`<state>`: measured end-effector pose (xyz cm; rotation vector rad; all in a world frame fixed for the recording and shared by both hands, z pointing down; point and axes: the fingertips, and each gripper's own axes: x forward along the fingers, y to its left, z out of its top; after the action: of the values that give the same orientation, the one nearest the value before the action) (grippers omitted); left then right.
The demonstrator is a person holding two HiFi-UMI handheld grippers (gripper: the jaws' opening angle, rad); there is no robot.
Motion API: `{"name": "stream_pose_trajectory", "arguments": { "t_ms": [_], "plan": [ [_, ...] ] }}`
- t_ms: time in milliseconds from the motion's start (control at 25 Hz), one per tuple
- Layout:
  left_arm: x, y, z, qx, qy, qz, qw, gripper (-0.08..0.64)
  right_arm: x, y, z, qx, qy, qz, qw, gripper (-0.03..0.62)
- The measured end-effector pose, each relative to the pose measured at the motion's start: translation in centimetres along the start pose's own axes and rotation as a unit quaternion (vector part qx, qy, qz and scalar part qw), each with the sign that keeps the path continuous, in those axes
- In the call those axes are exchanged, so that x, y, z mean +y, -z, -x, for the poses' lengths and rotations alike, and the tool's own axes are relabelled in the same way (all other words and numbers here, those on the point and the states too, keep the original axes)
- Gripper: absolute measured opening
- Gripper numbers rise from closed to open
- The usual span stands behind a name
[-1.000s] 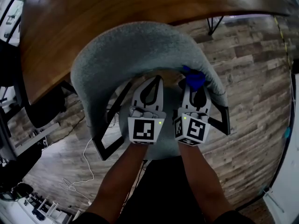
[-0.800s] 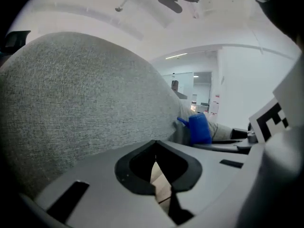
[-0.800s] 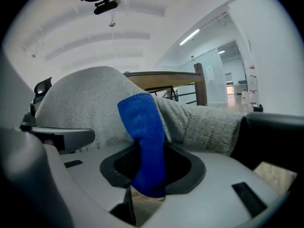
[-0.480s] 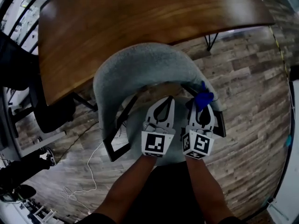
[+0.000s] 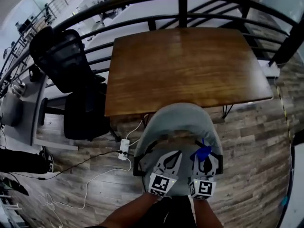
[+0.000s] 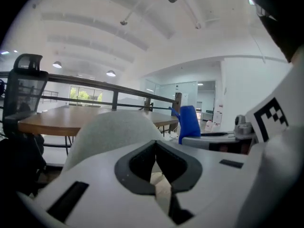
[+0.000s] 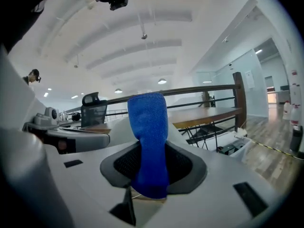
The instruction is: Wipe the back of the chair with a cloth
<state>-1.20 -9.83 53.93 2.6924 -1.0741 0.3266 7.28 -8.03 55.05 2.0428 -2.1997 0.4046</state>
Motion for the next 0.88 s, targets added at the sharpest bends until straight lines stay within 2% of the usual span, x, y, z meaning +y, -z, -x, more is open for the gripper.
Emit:
{"name": "stream_pose_trajectory", "arguments": {
  "t_ms": [200, 440, 680, 880],
  "plan": [
    [-0.1, -3.7, 4.8, -0.023, -0.031, 0.012, 0.9992, 0.008, 4.4, -4.7, 3.0, -0.012, -0.065, 0.011, 0.998, 0.127],
    [-2.4, -8.7, 11.3, -0.048, -0.039, 0.051, 0.9968, 0.008, 7.6, -9.9, 7.6, -0.019, -0.106, 0.036, 0.994, 0.127],
    [-5.3, -12.0, 14.5, -0.061, -0.067, 0.018, 0.9957, 0.008, 9.5, -12.5, 11.9, -0.045, -0.182, 0.072, 0.980, 0.127],
    [-10.2, -13.4, 15.7, -0.055, -0.086, 0.002, 0.9948, 0.008, 8.8, -13.5, 15.6, -0.052, -0.230, 0.102, 0.966, 0.127]
  ]
}}
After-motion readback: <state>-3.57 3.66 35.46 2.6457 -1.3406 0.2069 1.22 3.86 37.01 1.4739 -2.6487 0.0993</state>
